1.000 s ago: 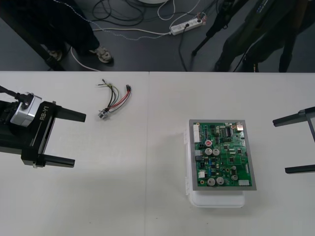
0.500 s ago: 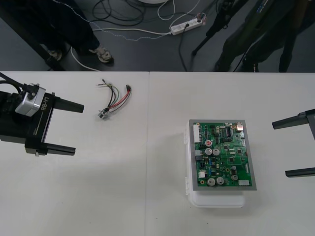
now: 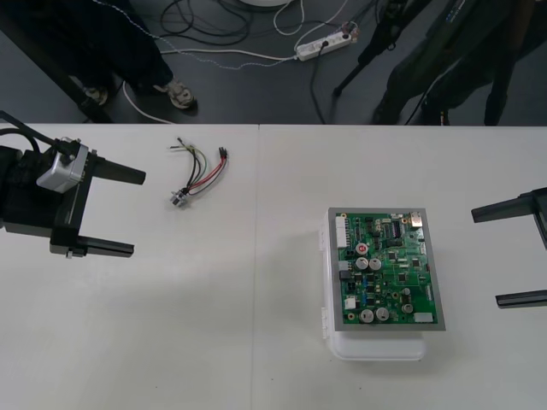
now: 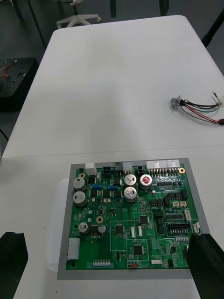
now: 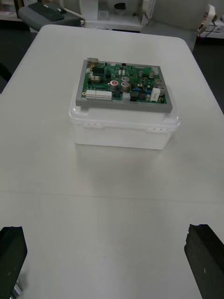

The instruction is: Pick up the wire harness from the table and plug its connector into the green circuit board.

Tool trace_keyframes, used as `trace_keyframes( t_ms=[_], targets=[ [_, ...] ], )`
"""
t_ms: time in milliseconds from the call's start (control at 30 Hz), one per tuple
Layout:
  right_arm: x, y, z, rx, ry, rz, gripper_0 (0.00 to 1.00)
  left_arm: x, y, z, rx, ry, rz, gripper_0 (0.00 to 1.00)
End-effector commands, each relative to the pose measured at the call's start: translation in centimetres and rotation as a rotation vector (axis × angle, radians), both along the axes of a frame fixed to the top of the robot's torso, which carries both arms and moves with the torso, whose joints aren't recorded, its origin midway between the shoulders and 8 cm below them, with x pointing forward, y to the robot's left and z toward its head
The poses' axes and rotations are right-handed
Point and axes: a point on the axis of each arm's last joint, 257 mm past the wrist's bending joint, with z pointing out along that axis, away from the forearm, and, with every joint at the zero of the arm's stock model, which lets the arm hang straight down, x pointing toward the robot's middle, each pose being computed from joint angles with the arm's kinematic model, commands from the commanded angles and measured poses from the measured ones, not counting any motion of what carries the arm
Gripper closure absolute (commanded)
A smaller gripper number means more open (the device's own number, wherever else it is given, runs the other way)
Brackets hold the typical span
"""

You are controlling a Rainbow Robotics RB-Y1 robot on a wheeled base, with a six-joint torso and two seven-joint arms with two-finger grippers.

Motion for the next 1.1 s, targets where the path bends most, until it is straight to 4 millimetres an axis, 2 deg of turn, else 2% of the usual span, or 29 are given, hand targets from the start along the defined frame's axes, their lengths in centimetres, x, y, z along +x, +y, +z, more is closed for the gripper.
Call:
trace_keyframes(
  t_ms=[33,233,567,1100],
  targets=[
    [-0.4,1.1,0.1,0.071,0.059,-0.022,0.00,2.0,-1.0,1.7,-0.026,0.021,0.062,0.00],
    [-0.4,1.4,0.2,0.090,0.068,-0.028,0.00,3.4,-1.2,1.4,-0.036,0.053,0.081,0.00],
    [0.1,0.8,0.7,0.079,0.060,-0.051,0.00,5.8,-1.0,1.3,0.021,0.028,0.142,0.00],
    [0.8,0.8,1.4,0.072,0.062,-0.071,0.00,9.4,0.2,-1.4,0.125,0.087,0.401,0.00]
  ],
)
